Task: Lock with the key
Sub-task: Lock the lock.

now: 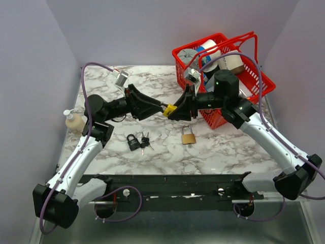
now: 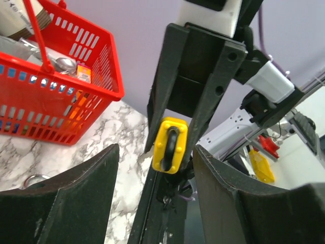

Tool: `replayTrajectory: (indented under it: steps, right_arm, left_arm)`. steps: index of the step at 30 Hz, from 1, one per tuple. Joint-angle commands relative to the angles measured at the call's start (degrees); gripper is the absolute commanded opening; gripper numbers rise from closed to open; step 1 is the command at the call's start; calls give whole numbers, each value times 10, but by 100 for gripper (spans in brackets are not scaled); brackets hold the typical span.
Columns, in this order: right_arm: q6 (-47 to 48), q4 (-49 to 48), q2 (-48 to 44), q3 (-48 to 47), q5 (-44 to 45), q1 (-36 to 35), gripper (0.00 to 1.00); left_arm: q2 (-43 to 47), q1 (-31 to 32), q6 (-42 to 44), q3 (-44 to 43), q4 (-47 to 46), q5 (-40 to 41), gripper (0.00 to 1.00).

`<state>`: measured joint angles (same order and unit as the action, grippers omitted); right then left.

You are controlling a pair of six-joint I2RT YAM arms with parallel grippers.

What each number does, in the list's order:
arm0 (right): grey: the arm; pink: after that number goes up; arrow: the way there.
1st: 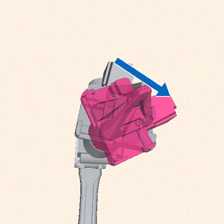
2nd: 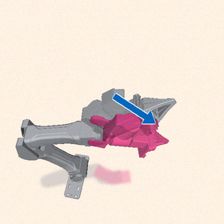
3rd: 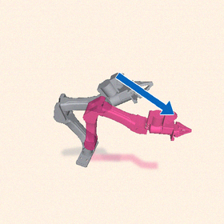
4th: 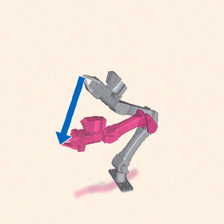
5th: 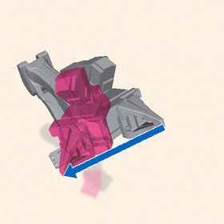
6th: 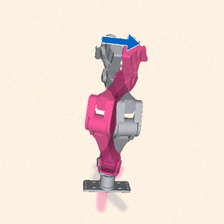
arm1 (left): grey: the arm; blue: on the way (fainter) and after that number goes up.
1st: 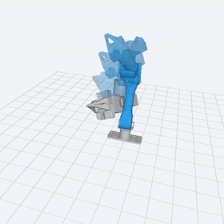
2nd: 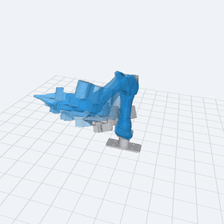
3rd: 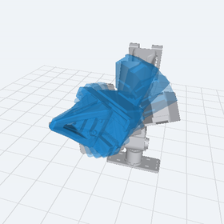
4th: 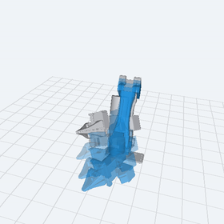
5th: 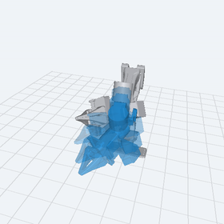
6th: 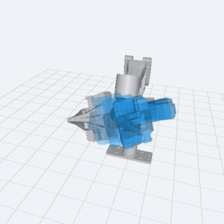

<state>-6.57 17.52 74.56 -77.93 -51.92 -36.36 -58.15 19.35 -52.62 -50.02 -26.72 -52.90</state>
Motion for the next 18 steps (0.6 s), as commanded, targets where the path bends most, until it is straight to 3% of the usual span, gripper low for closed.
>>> replayTrajectory:
  steps: [1, 7, 14, 17, 18]
  right_arm:
    - [-102, -140, -14, 32, 4, 0, 1]
    - [-147, -170, -3, 41, 4, 0, 1]
    - [-172, -217, -11, 63, 16, 0, 1]
    - [-177, -220, -7, 63, 9, 0, 1]
    - [-177, -222, -6, 62, 8, 0, 1]
  left_arm:
    - [-6, 12, -44, 5, -78, 20, 63]
    - [-21, 12, -60, -1, -112, 34, 32]
    - [-26, 14, -66, 12, -118, 29, 34]
    - [-27, 14, -67, 10, -122, 26, 14]
    - [-27, 13, -66, 8, -123, 25, 0]
